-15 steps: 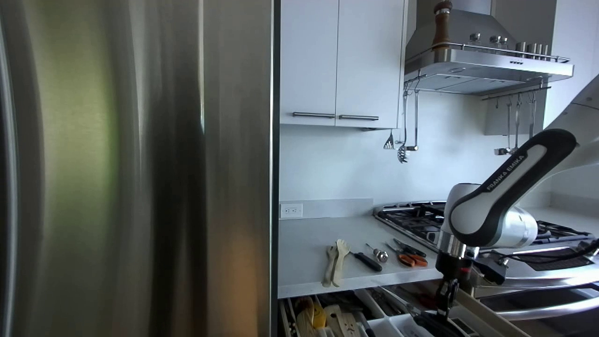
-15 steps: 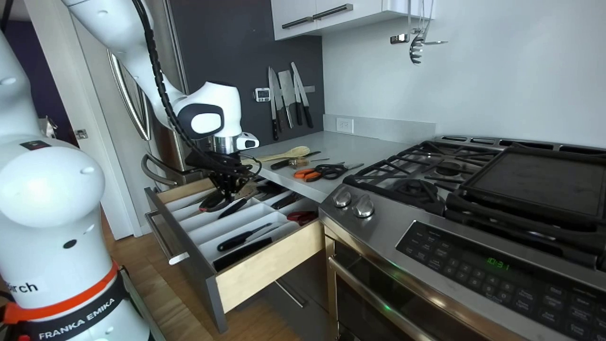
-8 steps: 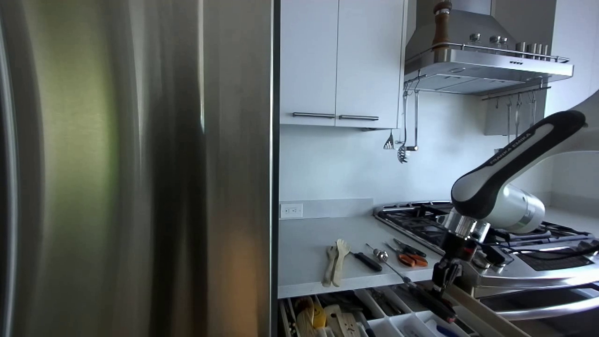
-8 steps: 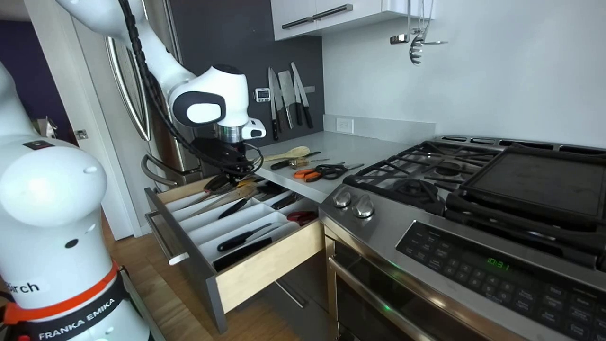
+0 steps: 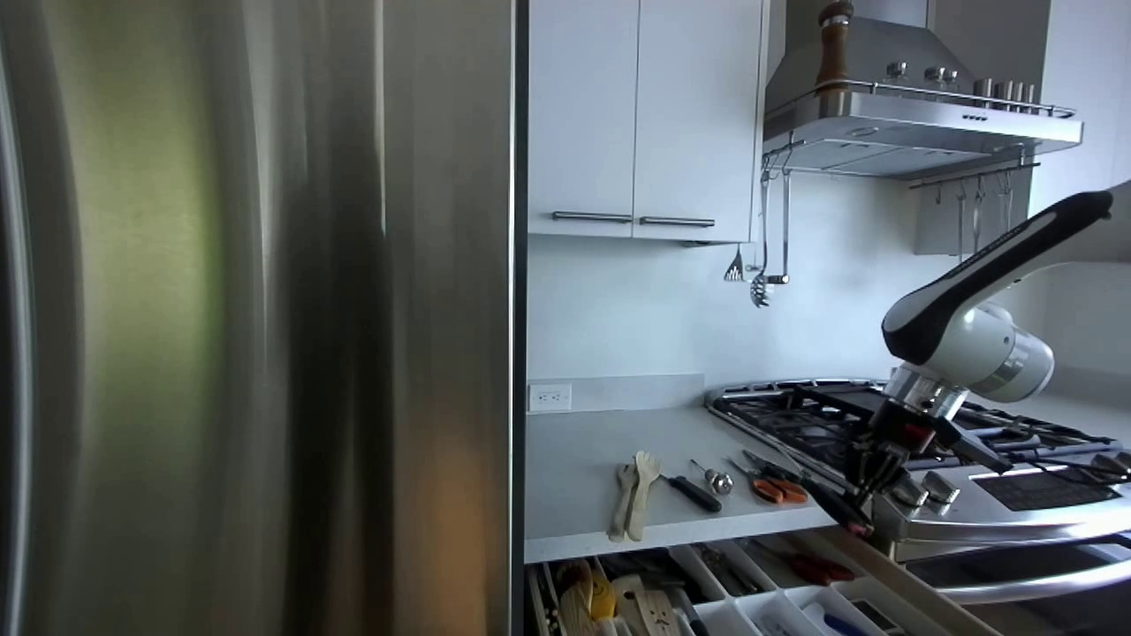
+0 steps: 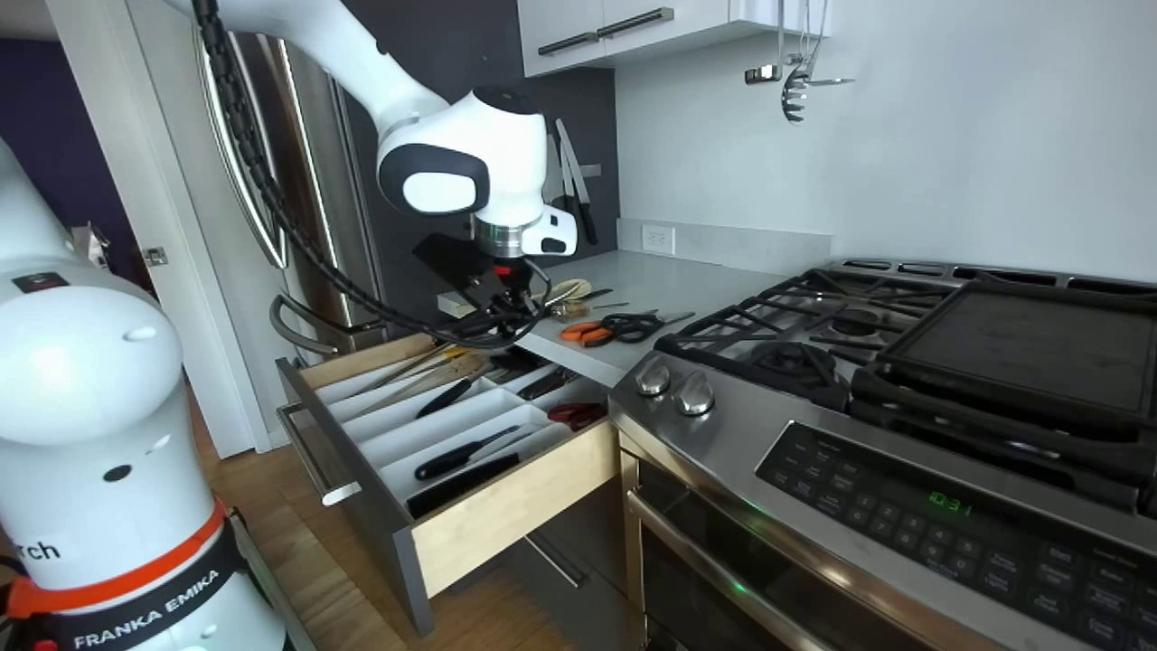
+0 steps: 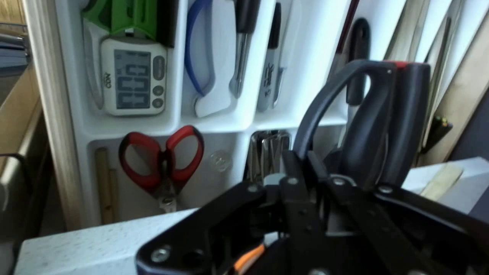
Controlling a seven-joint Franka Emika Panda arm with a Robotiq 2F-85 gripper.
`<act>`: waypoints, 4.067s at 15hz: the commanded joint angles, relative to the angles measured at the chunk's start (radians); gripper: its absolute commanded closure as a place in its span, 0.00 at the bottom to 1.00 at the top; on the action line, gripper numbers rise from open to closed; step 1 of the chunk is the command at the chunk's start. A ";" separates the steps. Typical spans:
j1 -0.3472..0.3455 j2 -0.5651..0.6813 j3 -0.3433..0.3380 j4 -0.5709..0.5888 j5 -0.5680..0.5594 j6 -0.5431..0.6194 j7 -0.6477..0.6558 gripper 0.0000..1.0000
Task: Remove the scissors from the open drawer and put it on the counter
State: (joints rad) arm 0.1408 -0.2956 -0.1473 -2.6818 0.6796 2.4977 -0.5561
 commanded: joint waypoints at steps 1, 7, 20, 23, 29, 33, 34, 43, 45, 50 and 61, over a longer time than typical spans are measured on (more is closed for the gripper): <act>-0.031 0.038 0.002 0.099 0.036 0.021 0.086 0.98; -0.037 0.014 0.005 0.057 0.008 0.002 0.046 0.91; -0.104 0.222 0.060 0.336 -0.273 -0.095 0.427 0.98; -0.115 0.291 0.075 0.451 -0.346 -0.183 0.518 0.98; -0.108 0.415 0.105 0.641 -0.494 -0.300 0.696 0.98; -0.083 0.477 0.140 0.715 -0.558 -0.294 0.756 0.98; -0.078 0.492 0.148 0.731 -0.568 -0.299 0.766 0.98; -0.012 0.605 0.139 0.827 -0.769 -0.311 0.989 0.98; -0.002 0.625 0.133 0.847 -0.808 -0.326 1.026 0.98; 0.021 0.669 0.122 0.900 -0.873 -0.383 1.090 0.98; 0.057 0.747 0.124 0.998 -0.901 -0.466 1.097 0.98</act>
State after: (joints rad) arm 0.1781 0.4228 -0.0111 -1.7273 -0.1978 2.0716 0.5262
